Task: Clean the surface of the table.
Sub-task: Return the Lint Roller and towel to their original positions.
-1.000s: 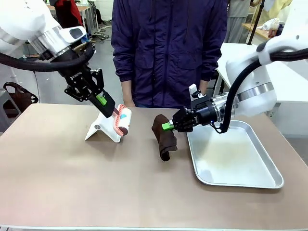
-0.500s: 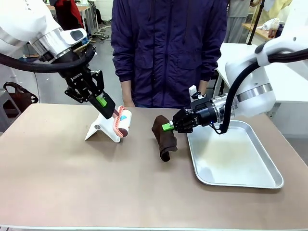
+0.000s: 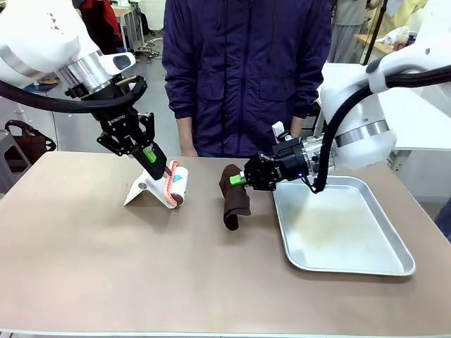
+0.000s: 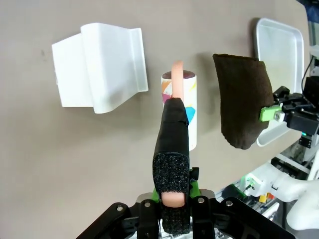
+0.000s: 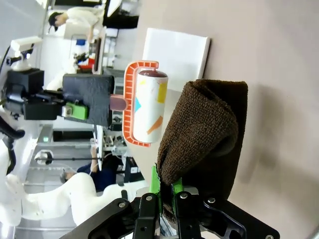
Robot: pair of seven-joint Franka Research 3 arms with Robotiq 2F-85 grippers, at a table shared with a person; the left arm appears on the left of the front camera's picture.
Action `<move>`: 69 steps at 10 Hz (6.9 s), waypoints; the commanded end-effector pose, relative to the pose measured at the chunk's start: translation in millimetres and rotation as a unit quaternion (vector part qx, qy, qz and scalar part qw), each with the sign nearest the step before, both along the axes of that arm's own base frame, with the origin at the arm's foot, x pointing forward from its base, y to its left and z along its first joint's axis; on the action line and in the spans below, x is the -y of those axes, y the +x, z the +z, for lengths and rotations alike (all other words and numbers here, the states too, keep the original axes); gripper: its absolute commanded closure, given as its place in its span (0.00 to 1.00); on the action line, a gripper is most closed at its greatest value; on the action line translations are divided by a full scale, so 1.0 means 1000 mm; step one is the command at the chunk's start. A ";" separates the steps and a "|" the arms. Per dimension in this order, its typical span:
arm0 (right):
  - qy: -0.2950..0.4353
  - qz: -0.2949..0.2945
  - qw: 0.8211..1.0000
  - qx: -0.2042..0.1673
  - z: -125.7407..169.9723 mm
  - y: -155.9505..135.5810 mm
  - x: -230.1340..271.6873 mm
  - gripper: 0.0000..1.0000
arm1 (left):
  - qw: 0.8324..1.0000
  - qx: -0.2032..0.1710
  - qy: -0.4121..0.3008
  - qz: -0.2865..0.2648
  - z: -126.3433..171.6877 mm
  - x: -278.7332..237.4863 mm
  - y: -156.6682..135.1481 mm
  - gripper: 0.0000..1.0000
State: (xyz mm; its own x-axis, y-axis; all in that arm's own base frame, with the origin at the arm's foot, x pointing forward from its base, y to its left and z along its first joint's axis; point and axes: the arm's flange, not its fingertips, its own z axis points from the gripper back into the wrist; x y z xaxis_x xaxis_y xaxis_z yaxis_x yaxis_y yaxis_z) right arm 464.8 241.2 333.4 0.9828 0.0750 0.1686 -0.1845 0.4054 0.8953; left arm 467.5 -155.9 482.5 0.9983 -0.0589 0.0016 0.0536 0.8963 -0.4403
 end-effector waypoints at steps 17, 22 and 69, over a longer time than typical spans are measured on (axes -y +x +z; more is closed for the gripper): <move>-0.208 -0.013 0.977 -0.050 -0.014 0.022 -0.012 0.89 | 0.998 -0.030 0.049 0.033 -0.040 0.003 0.066 0.79; -0.196 0.003 0.979 -0.059 -0.021 0.021 -0.015 0.89 | 0.998 -0.014 0.048 0.040 -0.042 -0.006 0.065 0.79; 0.248 -0.127 0.958 -0.072 0.021 -0.102 0.290 0.00 | 0.851 0.188 -0.491 -0.006 -0.093 -0.263 -0.161 0.00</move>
